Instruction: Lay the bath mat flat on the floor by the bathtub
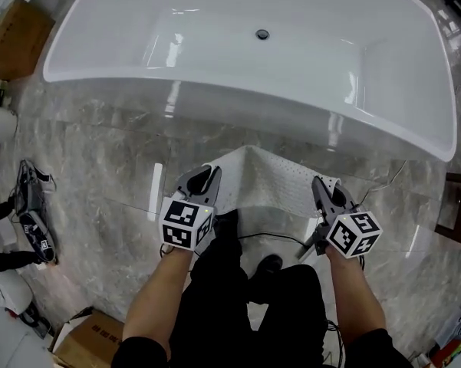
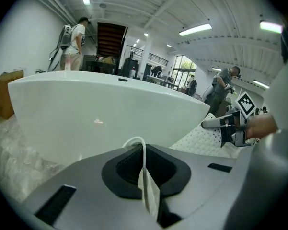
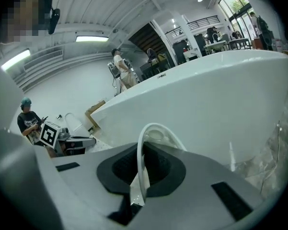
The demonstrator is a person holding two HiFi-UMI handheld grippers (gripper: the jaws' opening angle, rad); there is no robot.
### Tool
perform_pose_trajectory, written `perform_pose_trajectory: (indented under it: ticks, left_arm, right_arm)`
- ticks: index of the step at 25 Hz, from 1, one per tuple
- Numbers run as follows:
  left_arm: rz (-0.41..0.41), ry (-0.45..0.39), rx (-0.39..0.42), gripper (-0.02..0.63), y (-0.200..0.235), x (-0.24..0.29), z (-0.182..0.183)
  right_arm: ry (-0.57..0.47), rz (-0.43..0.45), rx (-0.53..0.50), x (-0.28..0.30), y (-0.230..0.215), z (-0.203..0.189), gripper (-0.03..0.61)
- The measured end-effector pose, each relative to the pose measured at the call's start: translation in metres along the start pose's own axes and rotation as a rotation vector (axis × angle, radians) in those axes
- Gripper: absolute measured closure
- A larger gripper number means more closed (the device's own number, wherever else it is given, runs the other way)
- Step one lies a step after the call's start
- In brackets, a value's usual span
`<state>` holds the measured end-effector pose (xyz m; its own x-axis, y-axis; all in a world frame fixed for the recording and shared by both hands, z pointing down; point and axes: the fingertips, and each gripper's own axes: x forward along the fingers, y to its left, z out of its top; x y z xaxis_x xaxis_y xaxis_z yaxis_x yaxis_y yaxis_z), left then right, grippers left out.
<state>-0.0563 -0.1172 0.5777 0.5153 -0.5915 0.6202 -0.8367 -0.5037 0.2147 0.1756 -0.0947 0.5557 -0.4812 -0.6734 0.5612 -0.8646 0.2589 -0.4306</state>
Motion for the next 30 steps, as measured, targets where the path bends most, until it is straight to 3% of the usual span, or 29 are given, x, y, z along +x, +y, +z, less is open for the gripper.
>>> perform_pose_trajectory:
  ticks: [9, 18, 25, 30]
  left_arm:
    - [-0.005, -0.016, 0.049, 0.598, 0.053, 0.084, -0.071]
    - [-0.023, 0.021, 0.208, 0.597, 0.073, 0.150, -0.136]
    - [-0.014, 0.029, 0.195, 0.597, 0.080, 0.181, -0.171]
    - [0.011, -0.022, 0.175, 0.598, 0.102, 0.184, -0.162]
  right_arm:
    - [0.002, 0.037, -0.068, 0.090, -0.063, -0.071, 0.560]
    - [0.035, 0.087, -0.194, 0.159, -0.105, -0.133, 0.560]
    - [0.033, 0.051, -0.189, 0.187, -0.120, -0.157, 0.560]
    - [-0.012, 0.011, -0.164, 0.190, -0.132, -0.143, 0.560]
